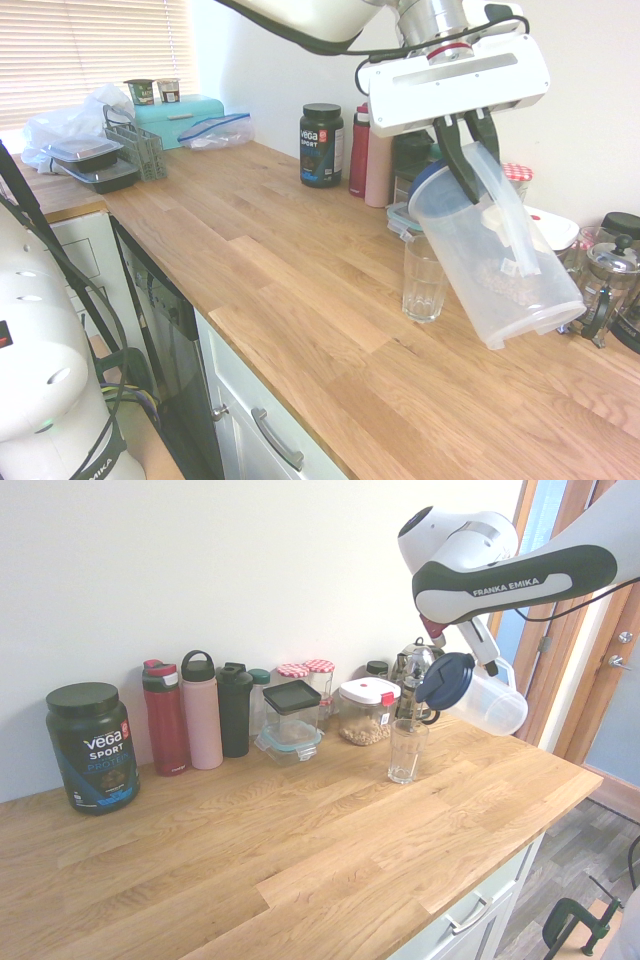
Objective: Pour me some water
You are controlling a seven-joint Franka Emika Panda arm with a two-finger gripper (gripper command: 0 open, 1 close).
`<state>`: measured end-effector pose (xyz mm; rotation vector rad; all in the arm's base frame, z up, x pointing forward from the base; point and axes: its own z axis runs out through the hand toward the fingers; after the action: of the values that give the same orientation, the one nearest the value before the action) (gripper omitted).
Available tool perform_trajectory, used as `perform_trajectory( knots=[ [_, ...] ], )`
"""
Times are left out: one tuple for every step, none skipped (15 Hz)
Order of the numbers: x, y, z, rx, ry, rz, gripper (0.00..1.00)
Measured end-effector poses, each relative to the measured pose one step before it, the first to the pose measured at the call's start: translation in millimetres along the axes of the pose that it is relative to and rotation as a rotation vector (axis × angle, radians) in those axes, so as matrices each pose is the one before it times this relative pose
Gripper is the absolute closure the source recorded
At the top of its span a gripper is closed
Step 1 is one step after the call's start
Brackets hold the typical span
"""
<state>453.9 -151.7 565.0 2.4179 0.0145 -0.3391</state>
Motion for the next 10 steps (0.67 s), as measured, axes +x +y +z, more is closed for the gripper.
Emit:
perform_trajectory(
  knots=[
    [1.02,-5.8,1.96,-0.0125,-0.00624,-0.00445,1.0],
    [1.07,-5.54,1.16,-0.00659,-0.0041,-0.0023,1.0],
    [0.36,-1.78,0.37,-0.00156,-0.00308,0.00232,1.0],
    [-0.26,-0.16,0.25,-0.00177,-0.00415,0.00255,1.0],
    [-0.63,1.01,0.94,-0.0027,-0.00492,0.0017,1.0],
    [-0.77,2.05,1.52,-0.00553,-0.00533,0.00284,1.0],
    [-0.76,2.63,2.2,-0.00291,-0.00478,0.00435,1.0],
    [-1.03,3.26,3.34,0.00309,-0.00581,0.00665,1.0],
    [-1.05,3.36,3.41,0.00412,-0.00524,0.00686,1.0],
    [-0.49,1.97,2.32,0.00342,-0.00319,0.00376,1.0]
  ],
)
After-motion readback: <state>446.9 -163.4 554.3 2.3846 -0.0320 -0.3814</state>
